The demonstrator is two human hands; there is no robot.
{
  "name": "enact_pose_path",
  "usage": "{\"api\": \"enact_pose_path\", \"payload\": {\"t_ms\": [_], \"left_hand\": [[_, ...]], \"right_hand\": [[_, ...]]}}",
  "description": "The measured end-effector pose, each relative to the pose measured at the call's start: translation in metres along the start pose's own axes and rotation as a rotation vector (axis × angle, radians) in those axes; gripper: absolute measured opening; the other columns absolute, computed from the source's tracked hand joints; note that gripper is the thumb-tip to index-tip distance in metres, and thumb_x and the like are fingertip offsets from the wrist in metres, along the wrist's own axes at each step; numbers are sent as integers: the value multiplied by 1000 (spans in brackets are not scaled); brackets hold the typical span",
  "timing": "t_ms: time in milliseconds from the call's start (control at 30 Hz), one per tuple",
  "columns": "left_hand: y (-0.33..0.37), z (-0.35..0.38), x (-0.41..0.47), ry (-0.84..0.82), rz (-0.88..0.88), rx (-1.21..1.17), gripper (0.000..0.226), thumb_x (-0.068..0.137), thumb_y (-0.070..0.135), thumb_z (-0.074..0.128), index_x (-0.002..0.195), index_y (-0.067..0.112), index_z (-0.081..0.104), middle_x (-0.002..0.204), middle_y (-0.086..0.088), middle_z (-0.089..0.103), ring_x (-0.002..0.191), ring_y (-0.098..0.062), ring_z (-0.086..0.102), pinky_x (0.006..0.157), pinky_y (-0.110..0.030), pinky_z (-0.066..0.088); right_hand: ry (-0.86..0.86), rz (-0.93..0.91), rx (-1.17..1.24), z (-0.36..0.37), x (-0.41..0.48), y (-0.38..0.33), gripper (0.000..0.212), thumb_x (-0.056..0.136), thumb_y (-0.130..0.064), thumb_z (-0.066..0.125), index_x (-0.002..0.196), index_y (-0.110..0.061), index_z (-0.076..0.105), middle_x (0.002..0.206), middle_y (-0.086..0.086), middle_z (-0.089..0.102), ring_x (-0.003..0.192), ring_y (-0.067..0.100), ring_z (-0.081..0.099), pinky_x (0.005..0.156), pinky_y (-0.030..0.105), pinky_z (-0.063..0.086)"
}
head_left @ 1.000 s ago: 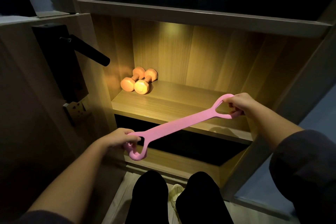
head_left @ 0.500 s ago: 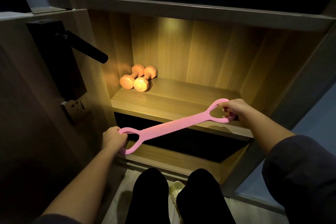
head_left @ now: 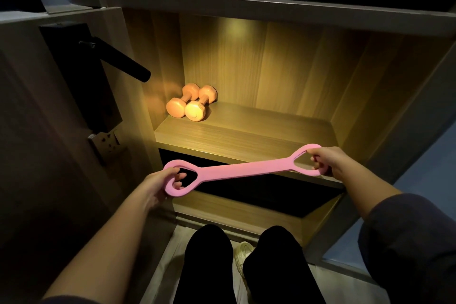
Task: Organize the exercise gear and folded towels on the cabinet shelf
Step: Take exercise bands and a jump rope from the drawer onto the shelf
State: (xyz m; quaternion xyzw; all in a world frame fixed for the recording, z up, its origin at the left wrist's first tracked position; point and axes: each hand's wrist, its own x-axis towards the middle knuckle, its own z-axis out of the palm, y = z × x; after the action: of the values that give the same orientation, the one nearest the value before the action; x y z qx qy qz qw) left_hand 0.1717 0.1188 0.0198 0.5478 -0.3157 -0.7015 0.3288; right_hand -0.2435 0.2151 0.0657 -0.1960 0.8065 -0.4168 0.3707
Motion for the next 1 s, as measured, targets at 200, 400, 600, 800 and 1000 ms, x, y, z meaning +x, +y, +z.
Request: {"api": "enact_pose_path", "payload": {"t_ms": [200,400,600,800,1000], "left_hand": [[-3,-2,3,-30,23,-27,12,95,9,58,95,-3,58,61,-5,53,36,-9,46,49,-24,57],[-4,-8,3,-33,7,154,20,92,13,63,107,0,63,67,-5,63,48,-12,54,47,-23,52],[-1,-4,-2,-62,-74,204,47,95,50,52,70,10,57,52,-2,51,40,-13,46,43,-20,41],[-3,-2,-1,27,-48,224,42,98,37,49,65,12,50,53,-3,52,42,-16,46,49,-25,41],[-3,-4,1,43,-38,218,38,98,38,51,71,11,53,53,-1,53,41,-14,46,49,-25,41]], "right_hand": [[-100,65,182,6,6,9,11,93,-10,64,92,1,62,70,8,56,50,14,43,54,32,47],[-100,70,165,5,8,14,11,93,-10,65,88,0,62,72,8,56,51,14,43,54,31,46],[-83,56,48,3,7,20,16,90,-15,69,87,0,67,72,8,62,55,14,50,56,31,50],[-71,61,60,4,7,24,16,90,-17,69,88,0,67,73,8,62,55,15,50,62,31,51],[-75,74,80,5,5,25,15,90,-15,70,88,0,67,73,8,62,55,14,51,57,30,51]]}}
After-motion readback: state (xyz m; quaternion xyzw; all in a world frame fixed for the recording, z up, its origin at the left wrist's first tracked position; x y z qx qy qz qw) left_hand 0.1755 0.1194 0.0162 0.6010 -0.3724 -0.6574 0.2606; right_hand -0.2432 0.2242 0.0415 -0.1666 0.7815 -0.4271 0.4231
